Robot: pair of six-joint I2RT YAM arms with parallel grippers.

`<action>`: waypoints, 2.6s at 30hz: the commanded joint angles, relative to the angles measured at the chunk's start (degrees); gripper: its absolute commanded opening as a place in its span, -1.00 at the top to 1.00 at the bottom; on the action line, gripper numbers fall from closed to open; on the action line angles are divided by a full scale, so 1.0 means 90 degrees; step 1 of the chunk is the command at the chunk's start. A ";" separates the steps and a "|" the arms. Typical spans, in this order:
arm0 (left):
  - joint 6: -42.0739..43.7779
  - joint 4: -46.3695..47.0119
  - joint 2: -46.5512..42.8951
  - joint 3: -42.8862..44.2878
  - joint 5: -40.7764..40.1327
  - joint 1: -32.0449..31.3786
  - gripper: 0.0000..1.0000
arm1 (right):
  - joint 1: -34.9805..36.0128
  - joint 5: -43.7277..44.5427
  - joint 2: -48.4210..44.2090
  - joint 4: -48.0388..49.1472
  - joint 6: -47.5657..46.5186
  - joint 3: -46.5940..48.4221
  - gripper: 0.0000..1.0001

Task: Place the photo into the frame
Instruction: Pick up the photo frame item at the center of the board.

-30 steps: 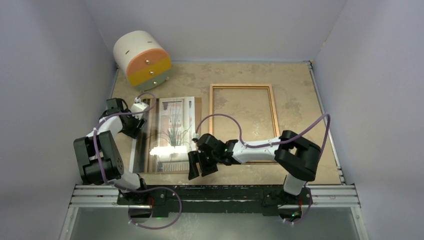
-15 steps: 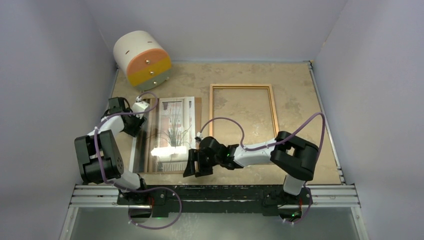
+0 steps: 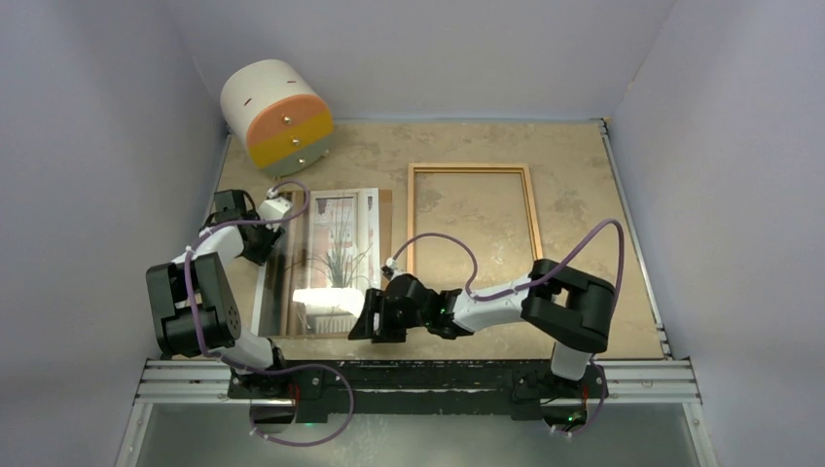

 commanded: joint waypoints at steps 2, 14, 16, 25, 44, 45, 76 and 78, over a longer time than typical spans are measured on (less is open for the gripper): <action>0.0225 -0.0225 0.0294 -0.0384 0.0047 -0.0036 0.10 | 0.0005 0.0284 -0.0575 0.0877 -0.0042 0.0069 -0.35; 0.0326 -0.0306 0.0474 -0.0433 0.0232 -0.0036 0.18 | -0.0019 -0.0009 -0.0546 0.1376 -0.0247 0.0310 -0.37; 0.0331 -0.0383 0.0470 -0.0407 0.0313 -0.0036 0.18 | -0.0041 0.0043 -0.0425 0.1209 -0.0232 0.0407 -0.38; 0.0294 -0.0555 0.0451 -0.0341 0.0628 -0.0036 0.20 | -0.0082 0.0931 -0.0411 -0.0408 0.0057 0.0464 -0.20; 0.0545 -0.0946 0.0683 -0.0143 0.0989 -0.0036 0.34 | -0.0139 0.1520 -0.0594 0.1527 0.0567 -0.0338 -0.16; 0.0609 -0.0996 0.0693 -0.0136 0.1014 -0.0031 0.34 | -0.0157 0.1573 -0.0637 0.1686 0.0539 -0.0393 -0.19; 0.0363 -0.2095 0.0113 0.1274 0.1454 0.0221 -0.12 | -0.0617 0.1643 -0.0149 0.0769 -0.1563 0.1153 0.58; 0.0353 -0.2297 -0.0018 0.1605 0.1551 0.0345 -0.24 | -0.0778 0.1241 -0.0119 0.0541 -0.1976 0.1418 0.73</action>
